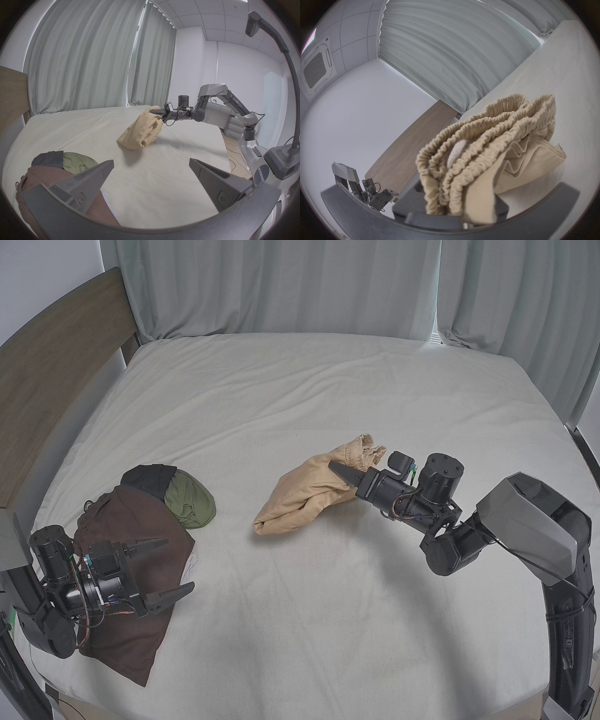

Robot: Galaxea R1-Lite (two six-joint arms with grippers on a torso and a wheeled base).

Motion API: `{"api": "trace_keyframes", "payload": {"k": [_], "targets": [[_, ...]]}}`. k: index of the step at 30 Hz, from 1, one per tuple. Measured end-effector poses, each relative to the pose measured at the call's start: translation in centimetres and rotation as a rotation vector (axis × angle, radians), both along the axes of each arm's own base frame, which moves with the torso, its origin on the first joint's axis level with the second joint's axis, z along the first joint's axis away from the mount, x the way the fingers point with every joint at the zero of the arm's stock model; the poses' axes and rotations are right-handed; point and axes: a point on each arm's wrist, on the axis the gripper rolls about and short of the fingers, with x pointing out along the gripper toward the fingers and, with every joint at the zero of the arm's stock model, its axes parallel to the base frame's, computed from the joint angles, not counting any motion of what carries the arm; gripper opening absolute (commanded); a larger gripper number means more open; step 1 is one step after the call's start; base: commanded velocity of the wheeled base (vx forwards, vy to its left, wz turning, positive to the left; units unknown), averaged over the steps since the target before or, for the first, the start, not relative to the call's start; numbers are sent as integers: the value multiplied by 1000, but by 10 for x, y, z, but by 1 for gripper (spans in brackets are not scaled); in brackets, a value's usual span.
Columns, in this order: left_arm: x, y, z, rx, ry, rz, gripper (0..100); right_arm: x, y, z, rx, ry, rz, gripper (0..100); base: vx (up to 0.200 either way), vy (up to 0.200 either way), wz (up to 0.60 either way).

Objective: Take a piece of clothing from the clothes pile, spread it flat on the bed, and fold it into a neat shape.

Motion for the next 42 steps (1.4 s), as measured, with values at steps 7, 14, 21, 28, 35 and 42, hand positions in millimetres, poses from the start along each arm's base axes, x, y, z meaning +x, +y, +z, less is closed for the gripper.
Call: {"api": "trace_keyframes", "payload": {"k": [7, 14, 21, 28, 35, 42], "targets": [[-2, -1, -1, 0, 8, -4, 100, 14, 7, 28, 46, -49, 6, 0, 0, 0, 0], [-5, -3, -3, -1, 22, -11, 100, 32, 11, 38, 68, -81, 2, 0, 0, 0, 0], [-6, -4, -3, -1, 26, -14, 100, 48, 8, 10, 55, -42, -13, 0, 0, 0, 0], [-6, -4, -3, -1, 28, -14, 100, 48, 2, -42, 7, 78, -30, 0, 0, 0, 0], [-6, -4, -4, -1, 29, -14, 100, 28, -9, -78, -31, 172, -42, 0, 0, 0, 0], [-7, -5, -4, -2, 31, -17, 100, 7, -19, -98, -46, 211, -54, 0, 0, 0, 0]]}}
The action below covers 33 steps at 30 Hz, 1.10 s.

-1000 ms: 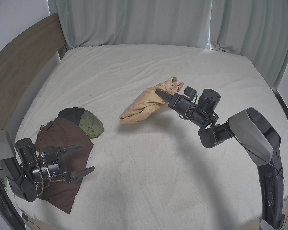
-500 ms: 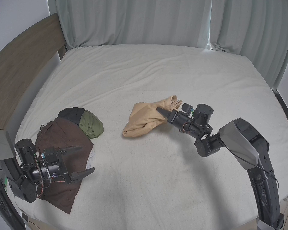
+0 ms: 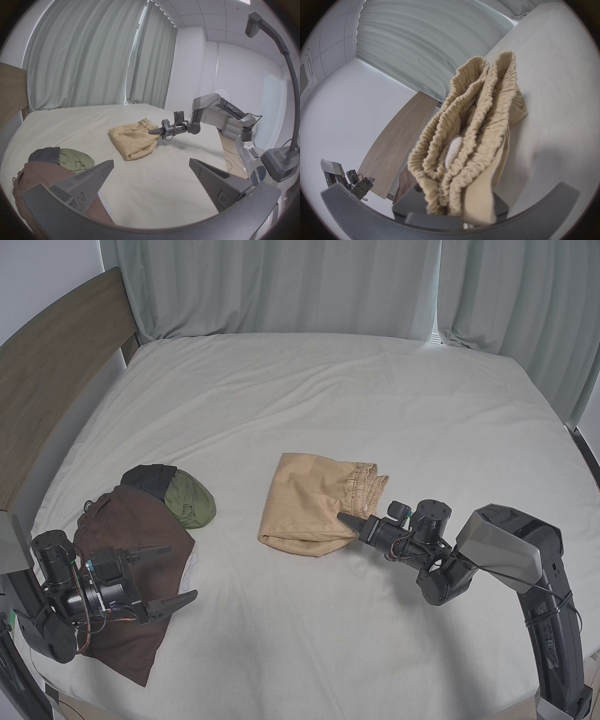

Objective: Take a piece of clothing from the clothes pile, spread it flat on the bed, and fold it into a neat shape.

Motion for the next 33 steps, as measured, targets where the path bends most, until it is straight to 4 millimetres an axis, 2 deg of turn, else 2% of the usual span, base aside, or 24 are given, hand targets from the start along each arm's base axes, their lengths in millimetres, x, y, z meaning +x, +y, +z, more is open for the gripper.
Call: {"api": "trace_keyframes", "payload": {"k": [10, 11, 24, 33], "targets": [[0, -3, 0, 0, 3, -11, 100, -5, -5, -8, -11, 27, -15, 0, 0, 0, 0], [0, -3, 0, 0, 3, -11, 100, -5, -5, -8, -11, 26, -15, 100, 0, 0, 0], [0, -4, -1, 0, 3, -13, 100, -8, -8, -11, -19, 41, -34, 100, 0, 0, 0], [1, -3, 0, 0, -4, -11, 100, -45, -13, -21, -113, 129, -9, 100, 0, 0, 0]]}}
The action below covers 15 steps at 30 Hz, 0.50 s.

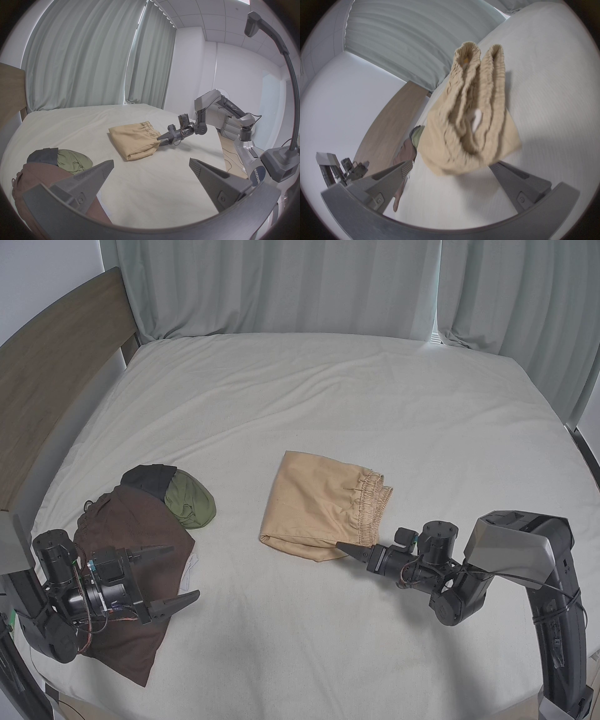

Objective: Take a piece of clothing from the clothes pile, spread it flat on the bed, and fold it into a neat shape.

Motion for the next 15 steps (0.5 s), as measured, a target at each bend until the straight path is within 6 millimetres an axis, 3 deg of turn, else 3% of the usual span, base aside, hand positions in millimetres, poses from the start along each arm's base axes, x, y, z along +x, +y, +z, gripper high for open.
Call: {"api": "trace_keyframes", "payload": {"k": [8, 15], "targets": [[1, 0, 2, 0, -13, 0, 100, -49, 11, -10, -114, 65, 95, 100, 0, 0, 0], [1, 0, 3, 0, -18, 0, 100, -68, 29, 10, -95, 20, 168, 100, 0, 0, 0]]}}
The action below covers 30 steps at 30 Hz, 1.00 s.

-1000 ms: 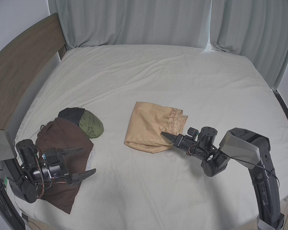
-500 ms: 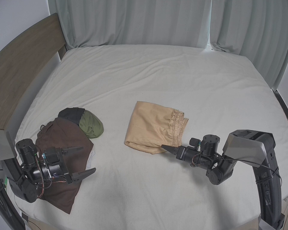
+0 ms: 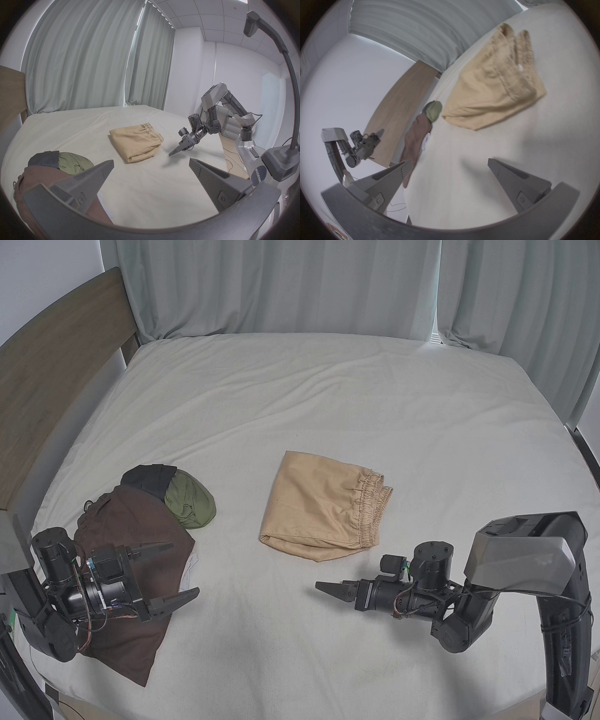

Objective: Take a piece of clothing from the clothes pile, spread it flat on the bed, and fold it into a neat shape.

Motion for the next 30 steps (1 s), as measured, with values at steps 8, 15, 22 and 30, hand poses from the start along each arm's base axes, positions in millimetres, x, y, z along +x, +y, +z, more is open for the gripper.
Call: {"api": "trace_keyframes", "payload": {"k": [8, 15, 22, 30], "targets": [[0, 0, 0, 0, -1, 0, 100, 17, 8, 42, 134, -86, 26, 100, 0, 0, 0], [0, 0, 0, 1, -1, 0, 100, 45, 5, 75, 244, -168, 4, 100, 0, 0, 0], [0, 1, 0, 0, -2, 5, 100, 84, -11, 96, 289, -234, -64, 100, 0, 0, 0], [-1, 0, -1, 1, 8, 0, 100, 115, -41, 68, 257, -232, -152, 100, 0, 0, 0]]}}
